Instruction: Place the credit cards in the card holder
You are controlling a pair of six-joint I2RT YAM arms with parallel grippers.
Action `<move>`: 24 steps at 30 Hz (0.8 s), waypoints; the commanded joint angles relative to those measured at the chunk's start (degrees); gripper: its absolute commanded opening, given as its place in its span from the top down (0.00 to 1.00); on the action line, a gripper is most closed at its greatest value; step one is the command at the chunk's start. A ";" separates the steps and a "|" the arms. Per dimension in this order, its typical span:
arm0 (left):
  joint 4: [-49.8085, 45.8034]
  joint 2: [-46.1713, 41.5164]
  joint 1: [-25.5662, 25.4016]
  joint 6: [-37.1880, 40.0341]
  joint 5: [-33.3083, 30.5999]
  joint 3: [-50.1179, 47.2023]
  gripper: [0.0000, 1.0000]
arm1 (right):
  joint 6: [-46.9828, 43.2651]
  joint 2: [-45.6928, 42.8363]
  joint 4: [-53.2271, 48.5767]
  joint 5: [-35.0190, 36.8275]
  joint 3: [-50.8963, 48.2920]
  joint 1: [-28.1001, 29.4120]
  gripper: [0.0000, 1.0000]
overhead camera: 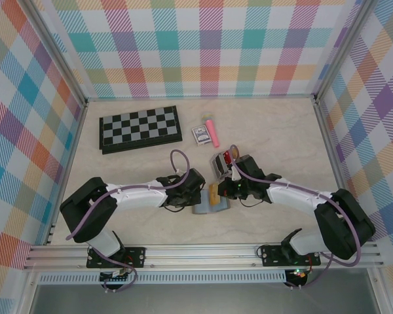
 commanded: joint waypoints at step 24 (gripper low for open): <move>-0.69 1.57 0.57 -1.60 0.31 0.62 0.97 | 4.70 -2.17 5.55 1.97 -5.48 3.30 0.99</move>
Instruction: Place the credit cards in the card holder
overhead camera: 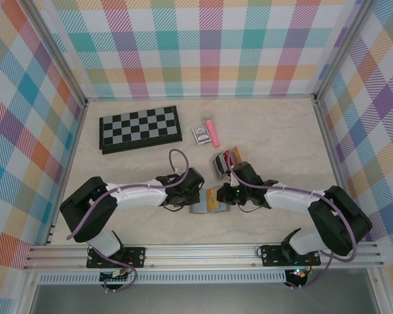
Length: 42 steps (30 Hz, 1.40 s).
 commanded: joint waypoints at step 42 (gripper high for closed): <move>-0.37 2.17 0.14 -1.10 1.07 0.83 0.96 | -0.42 6.62 5.22 -1.87 -0.93 1.02 0.99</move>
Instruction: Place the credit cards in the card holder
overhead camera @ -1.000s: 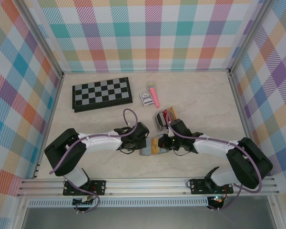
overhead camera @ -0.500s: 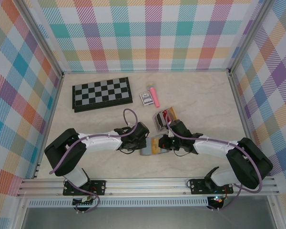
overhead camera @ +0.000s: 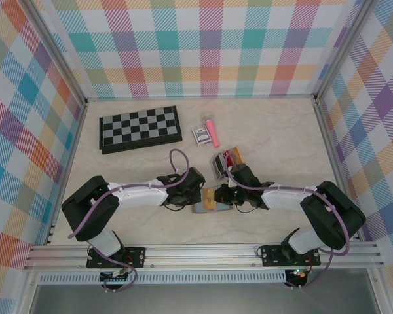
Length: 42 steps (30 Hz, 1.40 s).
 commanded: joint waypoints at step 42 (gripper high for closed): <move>4.43 -0.77 0.15 -1.85 2.00 -2.84 0.71 | -0.20 9.74 -8.83 -3.64 12.20 5.06 0.91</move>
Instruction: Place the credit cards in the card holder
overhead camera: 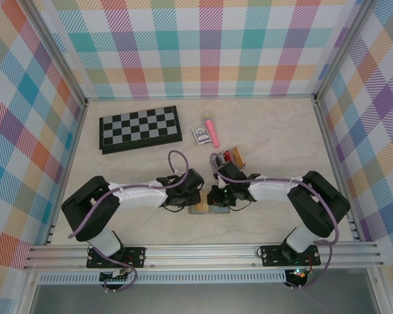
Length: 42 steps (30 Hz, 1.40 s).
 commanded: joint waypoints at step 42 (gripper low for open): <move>-0.54 0.72 0.66 -0.32 0.00 -1.77 0.79 | -0.98 -0.27 -17.27 18.74 5.26 0.54 0.83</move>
